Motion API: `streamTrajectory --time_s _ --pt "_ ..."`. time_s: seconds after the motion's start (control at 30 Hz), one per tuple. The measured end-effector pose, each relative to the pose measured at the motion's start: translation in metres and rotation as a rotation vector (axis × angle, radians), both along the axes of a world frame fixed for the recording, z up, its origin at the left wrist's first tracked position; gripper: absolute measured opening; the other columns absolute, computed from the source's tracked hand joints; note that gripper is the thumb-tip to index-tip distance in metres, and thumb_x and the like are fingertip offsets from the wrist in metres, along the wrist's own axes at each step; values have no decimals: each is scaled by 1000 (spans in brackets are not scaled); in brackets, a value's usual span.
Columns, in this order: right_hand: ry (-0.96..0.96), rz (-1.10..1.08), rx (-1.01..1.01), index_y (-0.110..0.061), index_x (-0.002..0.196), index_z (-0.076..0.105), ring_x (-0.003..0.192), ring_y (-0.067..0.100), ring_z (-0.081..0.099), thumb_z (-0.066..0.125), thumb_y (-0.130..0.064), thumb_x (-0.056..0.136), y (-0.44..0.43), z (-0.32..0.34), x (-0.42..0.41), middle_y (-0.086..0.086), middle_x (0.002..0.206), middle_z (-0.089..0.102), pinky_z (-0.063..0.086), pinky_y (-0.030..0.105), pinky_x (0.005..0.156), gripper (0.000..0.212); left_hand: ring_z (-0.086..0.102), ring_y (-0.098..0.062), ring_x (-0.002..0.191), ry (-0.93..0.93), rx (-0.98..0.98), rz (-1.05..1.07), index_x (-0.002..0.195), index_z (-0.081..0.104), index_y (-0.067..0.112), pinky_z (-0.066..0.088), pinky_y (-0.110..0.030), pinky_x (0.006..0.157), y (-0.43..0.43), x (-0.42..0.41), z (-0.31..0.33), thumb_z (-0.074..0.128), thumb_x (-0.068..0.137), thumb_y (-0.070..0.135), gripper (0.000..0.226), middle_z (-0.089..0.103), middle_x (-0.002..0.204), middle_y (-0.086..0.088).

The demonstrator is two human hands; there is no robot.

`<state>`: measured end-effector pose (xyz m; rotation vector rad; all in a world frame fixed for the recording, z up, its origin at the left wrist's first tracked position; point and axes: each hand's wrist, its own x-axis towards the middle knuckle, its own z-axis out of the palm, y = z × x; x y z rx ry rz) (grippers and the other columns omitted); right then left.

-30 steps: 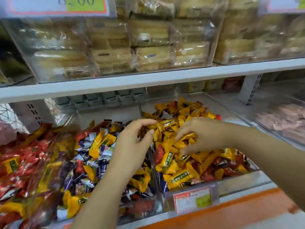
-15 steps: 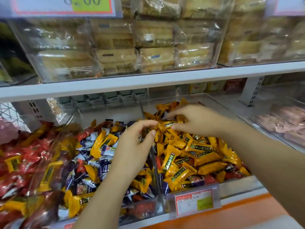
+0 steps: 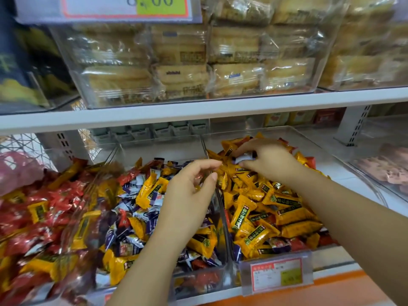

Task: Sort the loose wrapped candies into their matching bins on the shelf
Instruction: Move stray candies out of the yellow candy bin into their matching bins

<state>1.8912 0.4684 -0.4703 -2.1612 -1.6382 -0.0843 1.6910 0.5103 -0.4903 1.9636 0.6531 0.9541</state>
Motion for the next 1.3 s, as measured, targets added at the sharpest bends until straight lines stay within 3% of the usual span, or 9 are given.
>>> streamTrajectory --time_s 0.13,0.23,0.37,0.53,0.7,0.8,0.9,1.07,1.3 --pt "110 132 253 -23 106 70 96 2 58 66 -22 85 -20 19 -37 -12 105 65 39 5 75 22 58 7 96 -169 43 202 95 62 42 43 -12 79 3 -18 5 55 93 13 30 64 101 21" --pt "253 273 212 -29 117 65 99 -13 51 64 -20 87 -13 30 -75 -22 110 60 33 -5 81 31 58 3 94 -303 98 377 97 60 38 45 -16 79 3 -31 8 52 93 10 30 63 101 15" --pt "231 317 80 -36 128 54 111 -9 45 62 -22 89 -9 32 -89 -22 125 53 34 3 83 42 56 4 97 -238 141 364 93 57 42 44 -16 83 2 -40 5 51 93 10 33 61 100 18" --pt "273 206 -61 -31 102 67 83 -10 59 65 -20 86 -38 32 -66 -18 94 66 48 6 73 19 51 15 99 -20 161 133 91 56 47 38 0 77 -3 -35 1 53 94 14 33 59 101 27" --pt "135 223 -395 -25 128 54 89 -5 50 75 -35 77 -43 -2 -68 -9 122 60 42 12 76 56 53 12 97 46 182 19 92 56 48 39 -3 78 -9 -22 -3 55 93 16 32 60 99 26" --pt "64 189 -316 -25 117 57 99 10 55 75 -37 75 -38 -16 -73 -7 114 61 44 26 79 47 52 13 99 58 180 3 93 57 48 39 -2 78 -11 -19 -6 55 93 17 31 60 100 27" --pt "125 168 -237 -28 103 62 93 10 56 74 -31 76 -36 -19 -68 -11 99 61 48 28 78 30 54 11 98 54 171 11 93 58 47 40 -4 78 -9 -21 -6 54 94 17 31 60 99 28" --pt "387 180 73 -25 93 61 55 -6 53 68 -11 80 -43 0 -66 -14 78 58 38 7 50 20 54 12 98 31 122 46 96 59 45 40 -1 79 -4 -28 -1 54 94 16 29 62 102 24" --pt "609 309 308 -24 100 63 73 5 63 70 -7 80 -43 19 -97 -7 90 63 54 20 68 27 64 -1 94 -38 -94 -90 116 54 44 53 -26 83 -10 -37 9 61 84 37 33 65 104 17"
